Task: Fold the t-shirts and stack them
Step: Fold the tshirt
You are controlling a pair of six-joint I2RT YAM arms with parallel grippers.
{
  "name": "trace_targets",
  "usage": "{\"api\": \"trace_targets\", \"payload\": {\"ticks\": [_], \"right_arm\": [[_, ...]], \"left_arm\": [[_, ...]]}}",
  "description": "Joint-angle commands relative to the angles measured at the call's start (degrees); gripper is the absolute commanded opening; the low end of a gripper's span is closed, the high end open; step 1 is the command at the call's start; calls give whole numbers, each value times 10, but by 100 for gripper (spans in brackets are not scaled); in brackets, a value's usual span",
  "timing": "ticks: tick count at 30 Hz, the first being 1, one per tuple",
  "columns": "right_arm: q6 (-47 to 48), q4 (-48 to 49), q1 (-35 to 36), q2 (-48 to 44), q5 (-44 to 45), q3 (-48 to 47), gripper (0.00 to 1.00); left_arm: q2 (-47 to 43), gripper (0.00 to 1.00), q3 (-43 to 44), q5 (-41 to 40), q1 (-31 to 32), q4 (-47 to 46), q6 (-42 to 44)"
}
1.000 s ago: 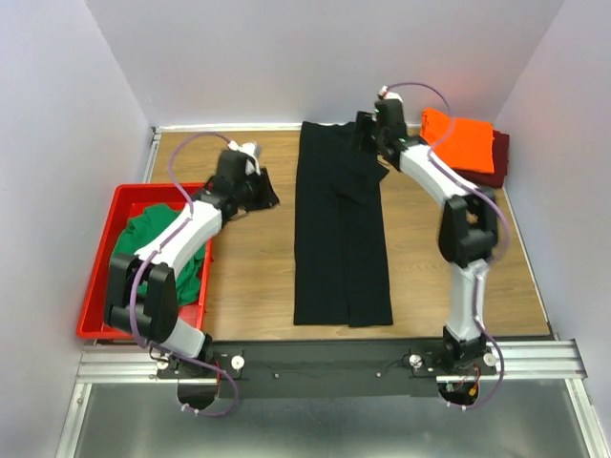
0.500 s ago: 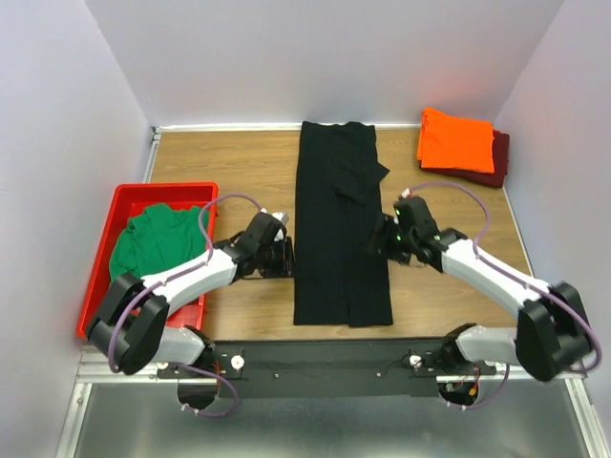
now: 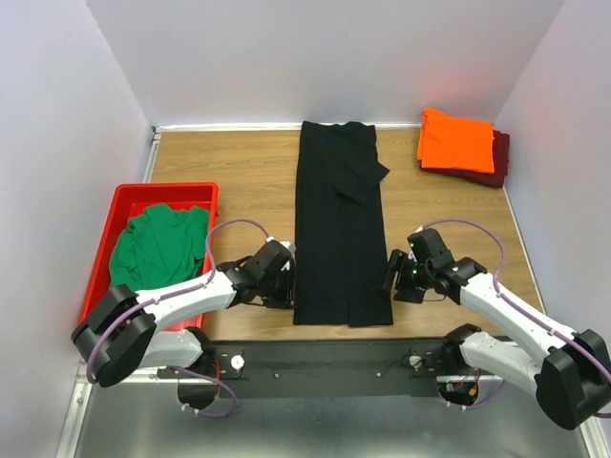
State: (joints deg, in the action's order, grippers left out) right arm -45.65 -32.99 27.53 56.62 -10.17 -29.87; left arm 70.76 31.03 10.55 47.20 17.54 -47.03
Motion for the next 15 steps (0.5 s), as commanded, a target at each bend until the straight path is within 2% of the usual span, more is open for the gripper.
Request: {"api": "trace_targets", "payload": {"ticks": [1,15], "right_arm": [[-5,-45,2,-13,-31,24,69],[17,-47,1,28,-32,42,62]], "left_arm": [[-20,45,-14,-2,16,21,-39],[4,38,-25,-1,49,-8,-63]]}}
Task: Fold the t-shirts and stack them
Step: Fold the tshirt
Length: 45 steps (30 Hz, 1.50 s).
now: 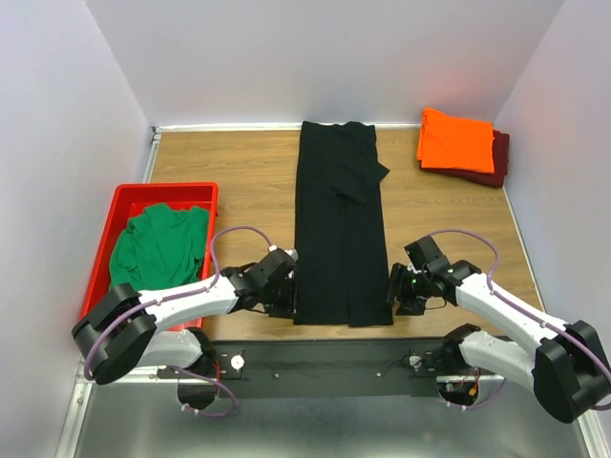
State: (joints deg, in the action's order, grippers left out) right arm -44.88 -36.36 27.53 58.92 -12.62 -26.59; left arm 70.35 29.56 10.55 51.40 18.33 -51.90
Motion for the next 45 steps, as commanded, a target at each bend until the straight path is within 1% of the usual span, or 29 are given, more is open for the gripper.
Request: {"api": "trace_targets", "payload": {"ticks": [1,3,4,5,6,7,8,14,18,19,23,32,38,40,44,45], "right_arm": [[9,-13,2,6,-9,12,62],[10,-13,1,8,-12,14,62],[10,-13,2,8,-13,16,62],[11,-13,2,9,-14,17,62],[13,-13,1,11,-15,18,62],[13,-14,2,13,-17,21,61],[15,-14,2,16,-21,22,58],[20,-14,2,16,-39,36,57],[16,-15,2,20,-49,43,57],[16,-16,1,17,-50,44,56],[9,-26,2,8,-46,44,56],[-27,-63,2,-21,-30,36,55],[-36,-72,2,-21,-22,39,52],[-40,-69,2,-16,-21,34,49],[-45,-47,1,-4,-18,24,48],[-45,-42,2,-1,-18,22,45]], "left_arm": [[14,35,-12,1,9,-19,-17],[16,29,-17,4,12,-23,-18],[15,24,-19,5,12,-24,-19],[12,22,-20,6,14,-24,-22],[9,15,-23,8,13,-22,-21],[6,12,-25,9,13,-22,-21],[1,0,-25,11,13,-16,-22],[-26,0,-32,18,14,8,-22],[-28,0,-31,17,14,19,-18],[-28,0,-30,17,14,23,-15],[-34,0,-24,10,14,43,-8],[-40,0,-13,10,14,41,-5],[-50,0,-14,7,14,41,-1],[-50,0,-13,6,14,40,0],[-50,0,-12,6,14,37,4],[-50,0,-12,6,14,37,5]]}}
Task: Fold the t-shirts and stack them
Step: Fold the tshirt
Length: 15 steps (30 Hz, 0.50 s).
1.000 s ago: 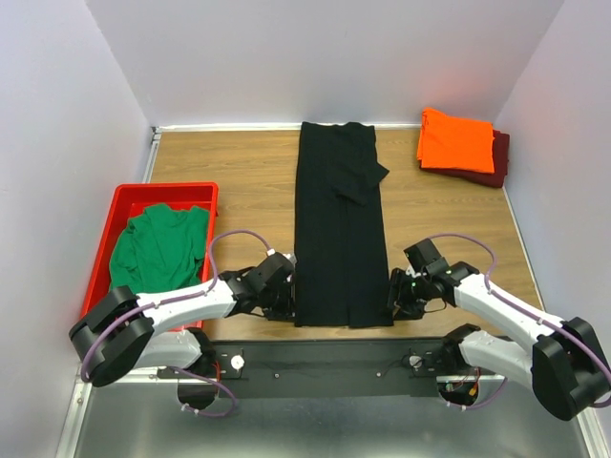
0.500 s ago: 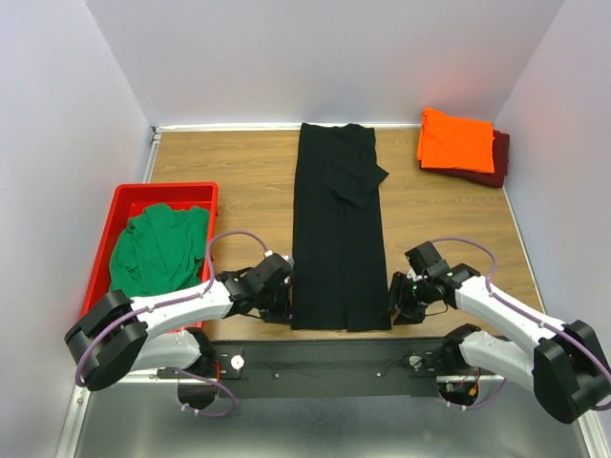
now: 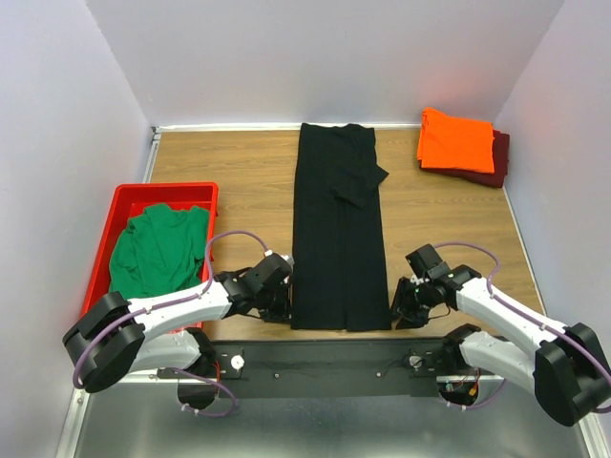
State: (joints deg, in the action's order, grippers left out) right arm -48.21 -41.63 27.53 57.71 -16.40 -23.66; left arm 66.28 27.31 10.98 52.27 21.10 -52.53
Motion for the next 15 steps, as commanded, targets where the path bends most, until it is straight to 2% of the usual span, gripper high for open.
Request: {"api": "trace_targets", "payload": {"ticks": [1,5,11,15], "right_arm": [[-12,15,2,14,19,-8,43],[-22,52,2,28,-2,13,37],[-27,54,1,9,5,-2,31],[-24,52,2,4,19,-41,10]], "left_arm": [[-8,0,13,1,6,9,12],[-8,0,16,-3,6,12,16],[-5,0,29,-8,5,17,22],[2,0,69,-32,4,35,36]]}}
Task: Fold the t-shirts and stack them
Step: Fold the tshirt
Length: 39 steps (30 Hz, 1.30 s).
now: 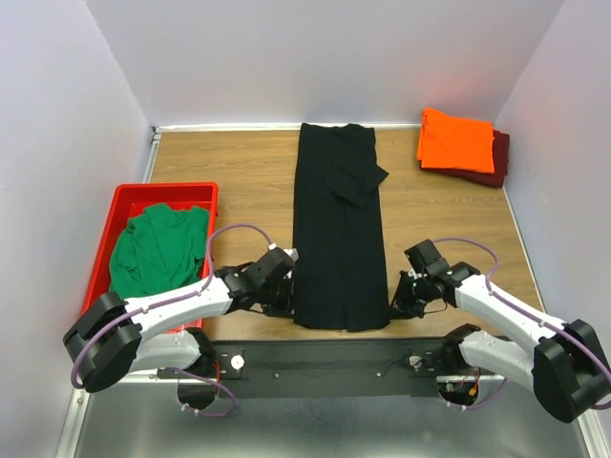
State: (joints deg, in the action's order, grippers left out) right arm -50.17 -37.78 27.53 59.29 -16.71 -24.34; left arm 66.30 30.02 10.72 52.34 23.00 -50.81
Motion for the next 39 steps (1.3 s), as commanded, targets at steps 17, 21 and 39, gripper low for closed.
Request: {"api": "trace_targets", "payload": {"ticks": [17,21,39], "right_arm": [[42,89,1,106,178,-210,0],[32,161,2,162,214,-225,0],[74,239,-25,379,290,-410,0]], "left_arm": [[102,0,173,-40,-121,-50,98],[153,0,204,-33,-148,-104,100],[343,0,380,-12,-232,-111,100]]}}
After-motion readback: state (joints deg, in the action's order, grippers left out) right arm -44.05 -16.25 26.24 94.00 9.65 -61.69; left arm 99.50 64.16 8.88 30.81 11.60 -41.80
